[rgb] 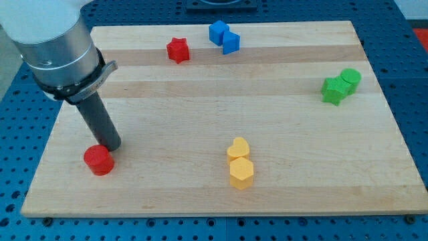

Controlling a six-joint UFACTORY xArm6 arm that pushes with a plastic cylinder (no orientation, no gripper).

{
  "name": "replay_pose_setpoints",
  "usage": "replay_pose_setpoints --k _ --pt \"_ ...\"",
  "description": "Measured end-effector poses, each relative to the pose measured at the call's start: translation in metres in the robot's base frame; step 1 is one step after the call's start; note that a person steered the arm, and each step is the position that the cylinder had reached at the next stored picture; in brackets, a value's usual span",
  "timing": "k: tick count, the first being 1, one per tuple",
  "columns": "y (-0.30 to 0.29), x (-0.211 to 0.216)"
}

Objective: Move the red circle to the bottom left side

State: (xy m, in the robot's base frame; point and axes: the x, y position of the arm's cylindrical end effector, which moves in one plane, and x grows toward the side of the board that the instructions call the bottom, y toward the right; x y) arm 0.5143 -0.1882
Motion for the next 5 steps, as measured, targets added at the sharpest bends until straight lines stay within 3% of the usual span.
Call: replay_pose_setpoints --k 3,5 --pt "0.025 0.006" --pt "0.032 0.042"
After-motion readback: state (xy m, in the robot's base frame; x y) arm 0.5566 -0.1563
